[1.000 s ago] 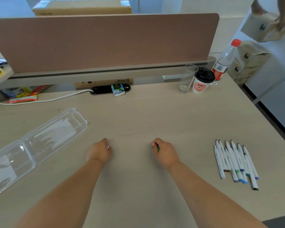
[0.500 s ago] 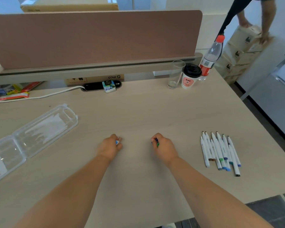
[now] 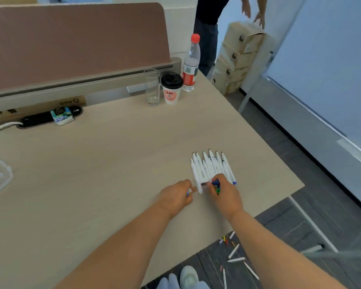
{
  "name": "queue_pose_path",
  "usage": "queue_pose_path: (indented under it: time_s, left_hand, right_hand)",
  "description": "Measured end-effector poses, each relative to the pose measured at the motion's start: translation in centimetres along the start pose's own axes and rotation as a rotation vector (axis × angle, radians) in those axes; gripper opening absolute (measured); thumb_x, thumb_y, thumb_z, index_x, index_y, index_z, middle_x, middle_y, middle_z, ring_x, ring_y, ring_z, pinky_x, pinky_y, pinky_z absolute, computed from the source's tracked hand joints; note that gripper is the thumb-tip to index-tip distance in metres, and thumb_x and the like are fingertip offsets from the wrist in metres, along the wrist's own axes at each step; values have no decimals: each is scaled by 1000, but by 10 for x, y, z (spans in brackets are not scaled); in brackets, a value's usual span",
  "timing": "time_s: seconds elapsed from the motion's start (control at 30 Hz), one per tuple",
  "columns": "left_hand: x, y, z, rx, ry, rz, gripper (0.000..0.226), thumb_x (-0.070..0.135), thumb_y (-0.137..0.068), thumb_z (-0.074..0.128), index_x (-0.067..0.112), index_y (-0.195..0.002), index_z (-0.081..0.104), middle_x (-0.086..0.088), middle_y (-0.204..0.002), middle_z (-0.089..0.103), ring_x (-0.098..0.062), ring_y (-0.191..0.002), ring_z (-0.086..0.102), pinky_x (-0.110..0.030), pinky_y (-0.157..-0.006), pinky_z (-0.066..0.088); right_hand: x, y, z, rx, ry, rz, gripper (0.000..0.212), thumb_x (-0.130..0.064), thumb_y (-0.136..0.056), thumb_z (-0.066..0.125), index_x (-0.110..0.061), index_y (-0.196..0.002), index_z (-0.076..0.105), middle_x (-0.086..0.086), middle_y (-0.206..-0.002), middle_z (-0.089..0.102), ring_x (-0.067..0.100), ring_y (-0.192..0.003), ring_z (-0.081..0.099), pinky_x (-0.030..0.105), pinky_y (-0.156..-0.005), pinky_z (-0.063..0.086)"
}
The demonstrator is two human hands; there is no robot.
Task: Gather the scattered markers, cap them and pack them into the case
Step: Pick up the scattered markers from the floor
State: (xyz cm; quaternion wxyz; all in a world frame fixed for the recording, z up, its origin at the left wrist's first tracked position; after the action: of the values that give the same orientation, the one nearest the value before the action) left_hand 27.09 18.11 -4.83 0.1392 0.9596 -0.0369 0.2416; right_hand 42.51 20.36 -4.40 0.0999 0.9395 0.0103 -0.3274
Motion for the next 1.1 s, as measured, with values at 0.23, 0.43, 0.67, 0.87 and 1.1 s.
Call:
queue_pose_path:
  time_s: [0.23,0.43,0.67,0.87,1.1]
  left_hand:
    - [52,-6,40,-47,-184,236,32,28,-97,39,12,-123,46,-5,-125,49,-23,-108,51,-34,-83,41]
    - [60,-14,54,-7,-331,248,33,27,-98,35,12,-126,45,-6,-127,46,-21,-114,45,-32,-81,40]
    - [57,-22,52,313,-284,310,37,28,-46,89,18,-74,66,1,-75,62,-14,-61,60,-19,-46,45]
    - [48,-24,51,408,-282,245,29,43,-64,66,21,-82,66,4,-81,61,-15,-70,58,-23,-54,47]
    - [44,-16,47,427,-228,218,38,48,-69,41,25,-94,59,8,-90,61,-11,-81,55,-22,-68,48]
  right_hand:
    - [45,16,-14,15,91,-40,16,-27,-93,52,-18,-105,55,-2,-99,65,19,-86,60,30,-68,45]
    - [54,12,-9,17,241,-120,27,-37,-94,49,-20,-115,52,-3,-111,60,17,-96,58,30,-74,47]
    - [56,0,-9,178,256,-197,27,-31,-90,58,-12,-109,60,6,-107,58,25,-95,55,33,-65,44]
    - [58,-9,-11,243,225,-242,29,-29,-78,73,-9,-97,64,8,-92,60,27,-81,55,34,-60,45]
    - [62,-4,-15,270,184,-206,37,-34,-74,76,-9,-98,62,7,-94,59,25,-83,52,35,-72,45]
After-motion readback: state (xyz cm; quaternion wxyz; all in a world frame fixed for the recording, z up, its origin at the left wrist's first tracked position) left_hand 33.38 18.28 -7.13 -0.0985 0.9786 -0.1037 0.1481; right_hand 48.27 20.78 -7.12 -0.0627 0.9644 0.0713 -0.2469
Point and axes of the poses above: each hand's wrist, its own y-axis away from the middle knuckle, its own z-axis out of the palm, x = y × z, the point moved 6 cm from there along -y, towards the middle knuckle
